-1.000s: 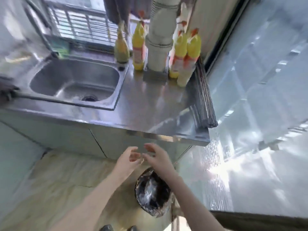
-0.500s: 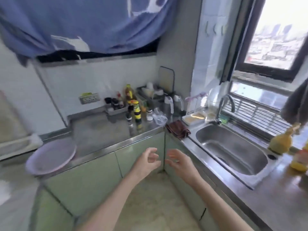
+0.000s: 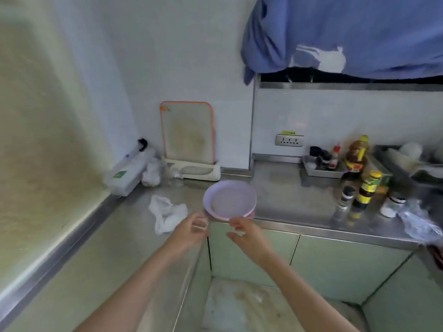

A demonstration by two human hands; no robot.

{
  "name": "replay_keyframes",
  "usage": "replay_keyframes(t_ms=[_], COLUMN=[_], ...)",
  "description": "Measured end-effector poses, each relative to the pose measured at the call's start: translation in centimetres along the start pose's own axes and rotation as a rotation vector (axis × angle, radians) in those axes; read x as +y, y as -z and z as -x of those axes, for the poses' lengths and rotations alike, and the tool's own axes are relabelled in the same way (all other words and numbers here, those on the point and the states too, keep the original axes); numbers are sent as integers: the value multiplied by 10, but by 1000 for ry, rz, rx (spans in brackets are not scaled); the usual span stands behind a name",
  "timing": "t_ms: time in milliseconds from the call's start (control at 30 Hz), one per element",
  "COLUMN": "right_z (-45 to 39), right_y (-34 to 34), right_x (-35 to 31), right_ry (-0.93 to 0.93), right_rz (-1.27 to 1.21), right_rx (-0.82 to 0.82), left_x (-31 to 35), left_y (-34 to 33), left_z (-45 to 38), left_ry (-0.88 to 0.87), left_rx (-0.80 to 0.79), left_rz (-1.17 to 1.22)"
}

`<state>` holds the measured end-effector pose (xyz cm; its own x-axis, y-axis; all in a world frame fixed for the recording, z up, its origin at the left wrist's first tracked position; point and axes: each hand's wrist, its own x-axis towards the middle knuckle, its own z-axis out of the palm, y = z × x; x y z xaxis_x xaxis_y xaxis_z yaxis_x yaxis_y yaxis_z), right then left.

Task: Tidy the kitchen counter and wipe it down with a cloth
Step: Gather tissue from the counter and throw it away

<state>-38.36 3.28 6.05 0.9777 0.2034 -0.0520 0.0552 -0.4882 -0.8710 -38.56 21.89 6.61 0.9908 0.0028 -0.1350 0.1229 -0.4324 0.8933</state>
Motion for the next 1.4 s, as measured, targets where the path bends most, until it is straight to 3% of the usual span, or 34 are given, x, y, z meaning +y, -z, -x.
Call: replay_keyframes(t_ms=[200, 500, 667, 800, 1033, 1167, 1267, 1400], right_z=[-104, -207, -266, -294, -309, -305, -306, -298], right_y=[-72, -164, -194, -204, -217, -213, -201, -174], right_x=[-11, 21, 42, 58, 68, 66, 64, 53], right_ry=[-10, -144, -242, -339, -474, -625, -670, -544], right_rz=[46, 137, 125, 89, -285, -507, -664, -566], right_rx=[-173, -287, -407, -530, -548, -562, -513, -316], left_x=[-67, -152, -169, -186, -197, -197, -191, -161], left_y=[72, 107, 106, 93, 78, 79, 87, 105], left_z=[-57, -133, -180, -208, -221, -217, -215, -215], left_ry=[86, 261, 308, 438, 606, 598, 527, 412], left_rx=[145, 320, 281, 116, 101, -16, -53, 43], left_rz=[-11, -53, -126, -93, 110, 268, 256, 241])
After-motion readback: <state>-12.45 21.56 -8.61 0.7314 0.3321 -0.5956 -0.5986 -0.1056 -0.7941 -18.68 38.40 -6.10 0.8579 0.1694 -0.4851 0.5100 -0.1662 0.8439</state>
